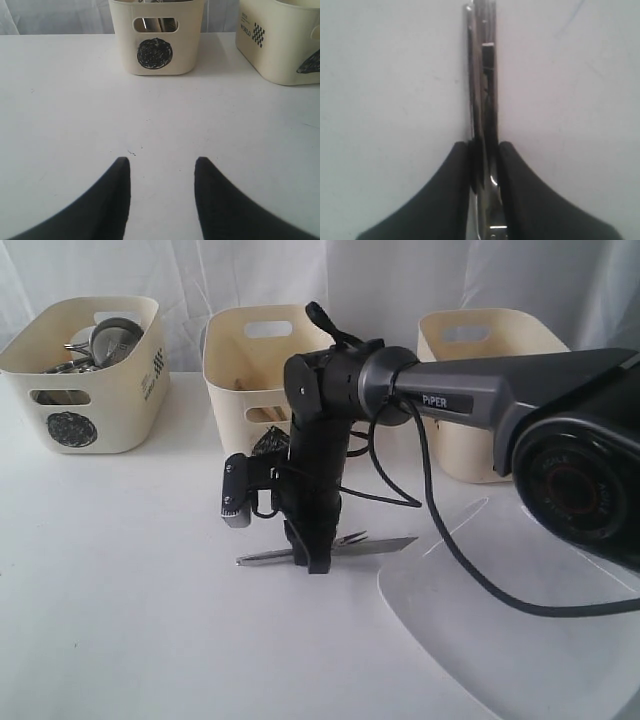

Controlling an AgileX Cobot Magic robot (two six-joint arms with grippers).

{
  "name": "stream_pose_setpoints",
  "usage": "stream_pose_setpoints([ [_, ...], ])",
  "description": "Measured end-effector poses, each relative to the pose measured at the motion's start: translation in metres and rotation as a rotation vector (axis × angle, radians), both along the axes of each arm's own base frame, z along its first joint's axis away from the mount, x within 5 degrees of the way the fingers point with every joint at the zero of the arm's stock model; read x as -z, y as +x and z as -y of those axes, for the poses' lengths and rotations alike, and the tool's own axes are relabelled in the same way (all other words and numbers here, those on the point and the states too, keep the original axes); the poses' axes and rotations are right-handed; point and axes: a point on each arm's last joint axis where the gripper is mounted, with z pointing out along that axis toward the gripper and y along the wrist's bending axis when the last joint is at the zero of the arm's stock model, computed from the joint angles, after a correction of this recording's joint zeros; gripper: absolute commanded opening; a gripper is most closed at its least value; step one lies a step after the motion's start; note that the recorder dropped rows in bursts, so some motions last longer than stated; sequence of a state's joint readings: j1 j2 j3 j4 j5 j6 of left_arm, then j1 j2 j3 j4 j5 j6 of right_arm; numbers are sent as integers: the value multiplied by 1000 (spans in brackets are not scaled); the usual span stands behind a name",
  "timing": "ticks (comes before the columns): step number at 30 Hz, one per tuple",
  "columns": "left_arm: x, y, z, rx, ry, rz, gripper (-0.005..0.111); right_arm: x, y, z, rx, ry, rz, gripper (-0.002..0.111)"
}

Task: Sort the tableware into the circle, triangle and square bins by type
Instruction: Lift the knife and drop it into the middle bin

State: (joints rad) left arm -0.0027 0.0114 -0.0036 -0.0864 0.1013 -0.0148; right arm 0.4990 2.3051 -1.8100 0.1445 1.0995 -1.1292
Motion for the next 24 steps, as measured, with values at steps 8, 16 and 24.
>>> stream_pose_setpoints([
  [8,0,0,0,0,0,0,47,-26,-2,-14,130,198,7,0],
  [16,0,0,0,0,0,0,47,-62,-4,-17,212,305,60,0],
  [24,0,0,0,0,0,0,47,-85,-15,-6,305,402,122,0],
])
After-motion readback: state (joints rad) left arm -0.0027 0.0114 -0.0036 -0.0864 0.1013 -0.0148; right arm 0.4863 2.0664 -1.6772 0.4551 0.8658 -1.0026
